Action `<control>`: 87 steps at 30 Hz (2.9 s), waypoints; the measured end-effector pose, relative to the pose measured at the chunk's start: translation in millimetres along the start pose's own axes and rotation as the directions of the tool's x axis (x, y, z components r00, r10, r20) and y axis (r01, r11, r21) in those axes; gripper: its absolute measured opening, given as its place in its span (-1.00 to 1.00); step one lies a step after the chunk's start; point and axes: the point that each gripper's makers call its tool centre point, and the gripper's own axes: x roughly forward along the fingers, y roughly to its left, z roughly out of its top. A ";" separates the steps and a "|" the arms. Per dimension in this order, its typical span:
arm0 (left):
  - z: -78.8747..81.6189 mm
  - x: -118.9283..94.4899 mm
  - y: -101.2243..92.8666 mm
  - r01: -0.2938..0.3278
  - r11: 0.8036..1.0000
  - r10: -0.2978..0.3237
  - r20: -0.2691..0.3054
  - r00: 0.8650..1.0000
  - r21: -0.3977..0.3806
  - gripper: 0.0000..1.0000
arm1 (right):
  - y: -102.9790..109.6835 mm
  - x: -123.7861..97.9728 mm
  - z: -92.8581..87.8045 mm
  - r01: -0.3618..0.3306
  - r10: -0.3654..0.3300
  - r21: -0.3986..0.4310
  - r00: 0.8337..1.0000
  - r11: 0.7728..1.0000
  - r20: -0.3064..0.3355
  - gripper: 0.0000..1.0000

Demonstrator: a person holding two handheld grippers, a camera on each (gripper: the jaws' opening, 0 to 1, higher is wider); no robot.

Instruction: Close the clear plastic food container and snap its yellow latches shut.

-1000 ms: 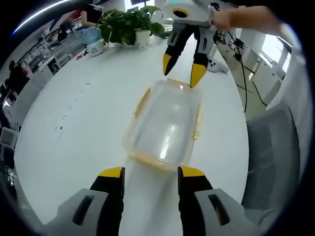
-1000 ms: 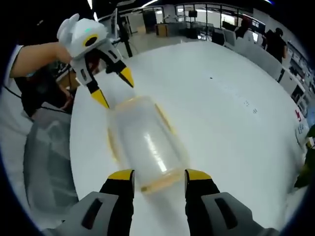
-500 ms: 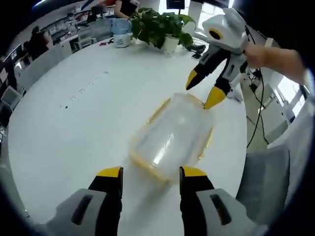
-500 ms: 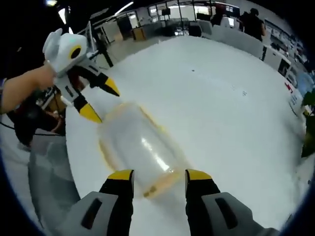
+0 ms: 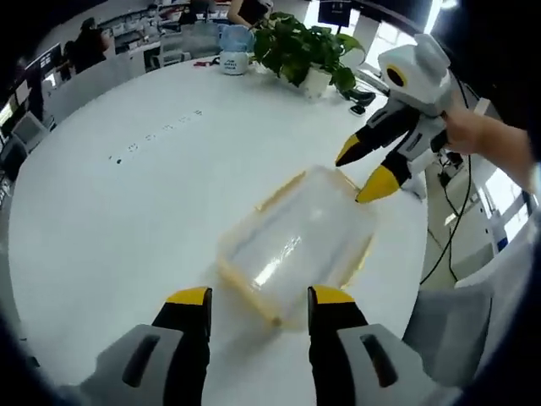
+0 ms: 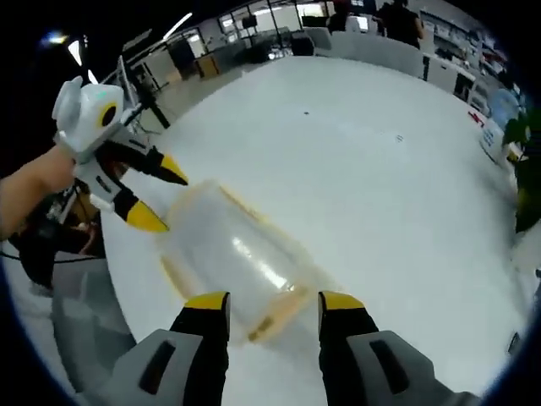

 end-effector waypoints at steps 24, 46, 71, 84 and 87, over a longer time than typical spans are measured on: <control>-5.6 8.0 -9.0 0.062 0.977 -0.059 0.018 0.998 -0.206 -0.22 | 6.6 8.5 -10.4 -0.008 0.010 0.145 1.000 0.989 -0.017 -0.22; -9.4 11.8 -7.4 0.124 0.954 -0.120 0.032 0.992 -0.274 -0.38 | 11.5 9.0 -1.7 -0.005 0.011 0.171 0.999 0.985 -0.031 -0.36; -8.0 12.9 -10.9 0.135 0.948 -0.130 0.039 0.991 -0.287 -0.39 | 8.6 10.6 -10.8 0.021 -0.013 0.159 0.999 0.987 -0.049 -0.32; -8.5 12.3 -11.0 0.133 0.947 -0.125 0.047 0.991 -0.292 -0.37 | 8.1 11.0 -11.7 0.014 -0.006 0.156 0.999 0.988 -0.052 -0.30; -8.3 12.5 -10.8 0.130 0.947 -0.121 0.049 0.991 -0.293 -0.36 | 9.4 10.2 -11.4 0.016 -0.009 0.156 0.999 0.988 -0.046 -0.29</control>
